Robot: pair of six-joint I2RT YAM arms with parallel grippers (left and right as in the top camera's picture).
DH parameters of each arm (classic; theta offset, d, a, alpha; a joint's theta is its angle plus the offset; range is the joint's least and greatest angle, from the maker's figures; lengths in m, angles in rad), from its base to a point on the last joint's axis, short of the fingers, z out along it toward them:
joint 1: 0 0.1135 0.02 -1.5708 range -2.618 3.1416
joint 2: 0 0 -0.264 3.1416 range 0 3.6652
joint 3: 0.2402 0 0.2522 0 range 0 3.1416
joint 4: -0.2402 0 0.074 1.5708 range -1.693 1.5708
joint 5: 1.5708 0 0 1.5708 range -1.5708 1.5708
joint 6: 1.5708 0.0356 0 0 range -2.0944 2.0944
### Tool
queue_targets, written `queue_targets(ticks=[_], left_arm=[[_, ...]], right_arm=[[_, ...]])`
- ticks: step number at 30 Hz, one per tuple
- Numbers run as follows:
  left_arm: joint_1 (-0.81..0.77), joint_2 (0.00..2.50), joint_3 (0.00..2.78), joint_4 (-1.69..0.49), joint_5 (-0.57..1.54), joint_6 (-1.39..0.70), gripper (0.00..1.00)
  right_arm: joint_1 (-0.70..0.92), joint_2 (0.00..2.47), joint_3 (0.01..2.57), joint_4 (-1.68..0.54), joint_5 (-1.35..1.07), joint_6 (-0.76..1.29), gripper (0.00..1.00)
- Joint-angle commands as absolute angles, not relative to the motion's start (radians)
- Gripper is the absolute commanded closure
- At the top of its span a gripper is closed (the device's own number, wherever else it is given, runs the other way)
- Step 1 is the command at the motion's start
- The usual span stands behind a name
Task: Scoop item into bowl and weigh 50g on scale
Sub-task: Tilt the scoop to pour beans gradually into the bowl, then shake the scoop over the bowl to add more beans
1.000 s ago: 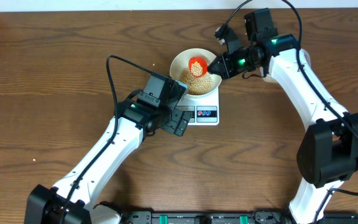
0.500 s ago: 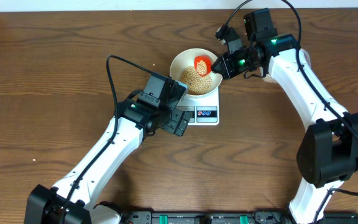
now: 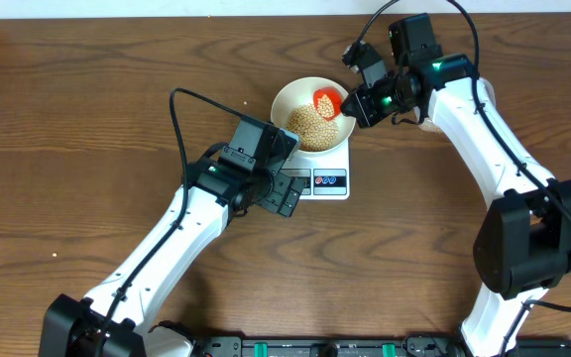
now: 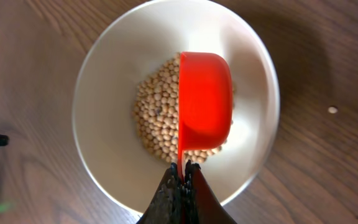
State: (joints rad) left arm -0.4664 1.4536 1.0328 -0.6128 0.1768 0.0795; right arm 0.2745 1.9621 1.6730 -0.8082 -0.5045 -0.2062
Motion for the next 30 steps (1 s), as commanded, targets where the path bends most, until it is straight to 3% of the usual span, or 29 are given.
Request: queue_targets(ticks=[1, 30], left_arm=[[-0.464, 1.465, 1.031, -0.613, 0.167, 0.086, 0.07], [-0.464, 1.465, 1.03, -0.613, 0.167, 0.086, 0.07]], right_arm=[[0.284, 1.938, 1.698, -0.814, -0.467, -0.258, 0.99], [0.315, 1.938, 1.698, -0.823, -0.451, -0.265, 0.99]])
